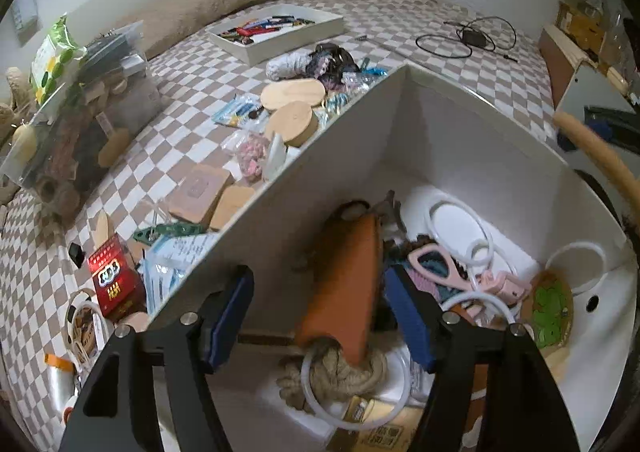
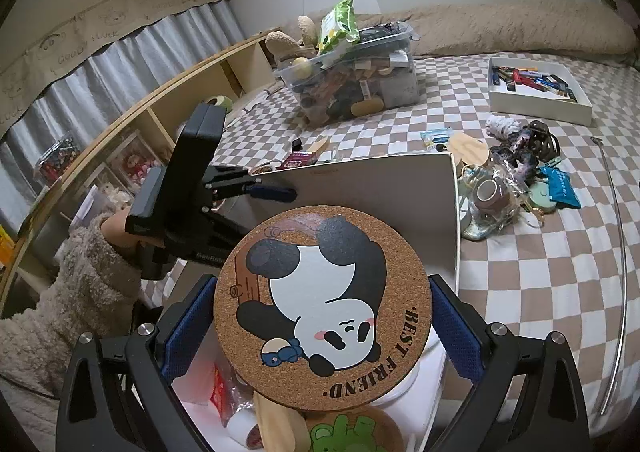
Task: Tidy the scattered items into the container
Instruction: 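Carry the panda coaster over the white box with right gripper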
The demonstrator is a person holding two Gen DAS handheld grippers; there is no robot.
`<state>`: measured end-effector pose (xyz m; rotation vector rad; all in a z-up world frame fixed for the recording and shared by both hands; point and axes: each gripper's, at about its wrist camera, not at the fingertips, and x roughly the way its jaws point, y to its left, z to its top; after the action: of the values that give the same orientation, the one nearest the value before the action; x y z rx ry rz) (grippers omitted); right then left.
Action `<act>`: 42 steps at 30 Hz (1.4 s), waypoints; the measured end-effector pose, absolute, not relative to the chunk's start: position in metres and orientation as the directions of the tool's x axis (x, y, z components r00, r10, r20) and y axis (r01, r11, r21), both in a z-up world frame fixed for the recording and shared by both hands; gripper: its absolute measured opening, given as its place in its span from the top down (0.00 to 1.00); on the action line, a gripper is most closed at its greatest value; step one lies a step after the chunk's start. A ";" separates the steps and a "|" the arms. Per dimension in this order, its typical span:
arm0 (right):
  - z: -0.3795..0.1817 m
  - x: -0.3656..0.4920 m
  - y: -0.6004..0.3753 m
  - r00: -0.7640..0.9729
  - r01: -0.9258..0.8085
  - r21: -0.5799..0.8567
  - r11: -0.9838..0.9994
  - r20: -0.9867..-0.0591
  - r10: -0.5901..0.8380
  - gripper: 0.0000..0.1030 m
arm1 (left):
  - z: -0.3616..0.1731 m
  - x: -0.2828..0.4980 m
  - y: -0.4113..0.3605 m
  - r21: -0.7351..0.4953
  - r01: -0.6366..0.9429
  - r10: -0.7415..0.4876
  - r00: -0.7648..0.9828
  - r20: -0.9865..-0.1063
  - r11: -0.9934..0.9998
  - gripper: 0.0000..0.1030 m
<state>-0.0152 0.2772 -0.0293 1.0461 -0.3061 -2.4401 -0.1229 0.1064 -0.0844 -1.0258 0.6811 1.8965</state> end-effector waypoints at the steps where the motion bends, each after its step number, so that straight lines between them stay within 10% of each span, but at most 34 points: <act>1: -0.029 -0.015 0.278 -0.604 0.327 0.376 -0.867 -0.623 -0.498 0.03 | -0.085 -0.121 0.106 0.067 -0.873 0.417 -0.297 -0.859 -0.484 0.34; 16: -0.029 -0.011 0.279 -0.596 0.330 0.384 -0.862 -0.623 -0.506 0.03 | -0.104 -0.120 0.108 0.258 -0.817 0.227 -0.421 -0.878 -0.515 0.34; 42: -0.052 0.014 0.229 -0.444 0.516 0.085 -0.852 -0.825 -0.351 0.03 | -0.056 -0.063 0.043 -0.079 -0.657 0.499 -0.483 -0.720 -0.750 0.25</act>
<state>0.0136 0.2290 -0.0523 1.2504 0.2427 -2.2927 -0.0630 0.0434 -0.0561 -0.9893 0.2713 2.2269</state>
